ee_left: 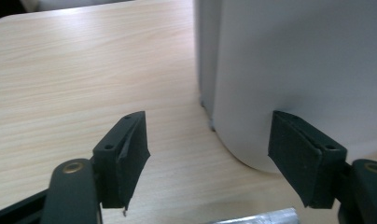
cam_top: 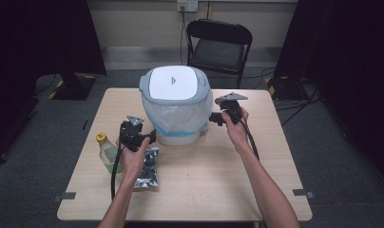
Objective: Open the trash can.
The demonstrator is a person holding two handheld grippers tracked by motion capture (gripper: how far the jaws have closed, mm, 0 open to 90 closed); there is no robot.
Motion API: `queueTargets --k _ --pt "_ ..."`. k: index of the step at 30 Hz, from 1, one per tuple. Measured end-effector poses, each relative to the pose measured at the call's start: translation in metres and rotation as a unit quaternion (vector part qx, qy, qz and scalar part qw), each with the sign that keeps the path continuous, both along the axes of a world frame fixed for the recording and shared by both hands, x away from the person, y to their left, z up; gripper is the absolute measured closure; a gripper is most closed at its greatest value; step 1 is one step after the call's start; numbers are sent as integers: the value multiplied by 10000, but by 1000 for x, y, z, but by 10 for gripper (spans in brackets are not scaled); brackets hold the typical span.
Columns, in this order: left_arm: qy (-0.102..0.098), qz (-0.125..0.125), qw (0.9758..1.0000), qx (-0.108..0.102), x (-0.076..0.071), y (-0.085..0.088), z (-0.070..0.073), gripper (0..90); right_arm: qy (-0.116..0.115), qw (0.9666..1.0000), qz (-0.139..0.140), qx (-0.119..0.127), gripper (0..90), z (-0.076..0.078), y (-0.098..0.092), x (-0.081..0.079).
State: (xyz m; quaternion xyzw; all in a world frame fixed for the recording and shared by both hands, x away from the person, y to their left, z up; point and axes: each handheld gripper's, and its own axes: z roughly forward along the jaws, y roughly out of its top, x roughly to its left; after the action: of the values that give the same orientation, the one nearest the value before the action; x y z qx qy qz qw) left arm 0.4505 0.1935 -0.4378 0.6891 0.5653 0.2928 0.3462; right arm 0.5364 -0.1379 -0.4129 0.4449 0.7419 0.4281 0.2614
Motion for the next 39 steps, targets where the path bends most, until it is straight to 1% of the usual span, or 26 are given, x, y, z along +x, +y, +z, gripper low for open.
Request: queueTargets --k 1,2,4,6,8,10,12,13,14,15,16,17,18,20,21,24,25,26,27,28,29,31,33,35,38,39 --pt "-25 94 9999 -60 2 1 -1 281 5 10000 -6 12 215 -1 1 1" --pt "-25 94 9999 -60 2 1 -1 290 8 10000 -1 13 215 -3 2 2" --pt "-147 221 9994 -241 8 4 -4 315 10 10000 -18 41 220 -6 4 4" --pt "-201 275 9990 -293 10 5 -5 313 -5 10000 -15 59 223 -7 5 5" --pt "-270 312 9980 -479 12 6 -5 356 -44 10000 -10 79 239 -9 8 6" --pt "-391 243 9983 -364 12 3 -6 420 -73 9998 -88 164 263 -11 10 9" --pt "-386 206 9983 -391 12 4 -6 453 -79 9997 -79 220 271 -12 10 9" --pt "-370 83 9980 -499 12 3 -6 477 -74 9996 -44 278 288 -12 8 10" --pt "-370 83 9980 -499 12 3 -6 510 -74 9996 -44 278 288 -12 8 10" --pt "-371 49 9981 -496 12 1 -6 510 -80 9996 -21 272 308 -12 7 10" --pt "-396 -19 9984 -415 11 -1 -6 514 -65 9996 -15 284 325 -11 6 9" --pt "-412 -144 9980 -464 10 -6 -6 522 -84 9997 -48 235 347 -10 3 9" --pt "-412 -144 9980 -464 10 -6 -6 520 -84 9997 -48 235 347 -10 3 9" --pt "-376 -316 9971 -576 10 -10 -7 515 -86 9997 -86 213 366 -9 -3 9" --pt "-376 -436 9967 -576 9 -15 -7 502 -90 9997 -112 200 369 -8 -9 10" --pt "-385 -535 9963 -555 10 -17 -8 477 -67 9997 -116 183 370 -7 -15 10" --pt "-295 -528 9955 -729 13 -12 -9 398 -58 9998 -54 178 323 -6 -20 10" --pt "-295 -528 9955 -729 13 -12 -9 367 -58 9998 -54 178 323 -6 -20 10" --pt "-223 -498 9955 -774 15 -9 -9 367 -59 9998 -31 200 303 -6 -22 10" --pt "-195 -436 9963 -721 18 -9 -9 360 -99 9998 -56 164 301 -7 -22 12" --pt "-231 -370 9976 -540 24 -12 -6 360 -130 9997 -65 178 301 -8 -22 14" --pt "-326 -316 9976 -531 30 -12 -1 387 -160 9996 -91 197 305 -10 -20 17" --pt "-379 -323 9972 -552 34 -12 3 387 -147 9995 -103 258 329 -9 -19 22" --pt "-332 -399 9968 -612 35 -10 3 406 -229 9994 -52 266 377 -6 -18 25" --pt "-380 -490 9952 -761 35 -8 0 425 -216 9989 87 405 504 -6 -17 23" --pt "-356 -525 9950 -778 34 -9 0 456 -203 9986 171 456 545 -6 -17 22"
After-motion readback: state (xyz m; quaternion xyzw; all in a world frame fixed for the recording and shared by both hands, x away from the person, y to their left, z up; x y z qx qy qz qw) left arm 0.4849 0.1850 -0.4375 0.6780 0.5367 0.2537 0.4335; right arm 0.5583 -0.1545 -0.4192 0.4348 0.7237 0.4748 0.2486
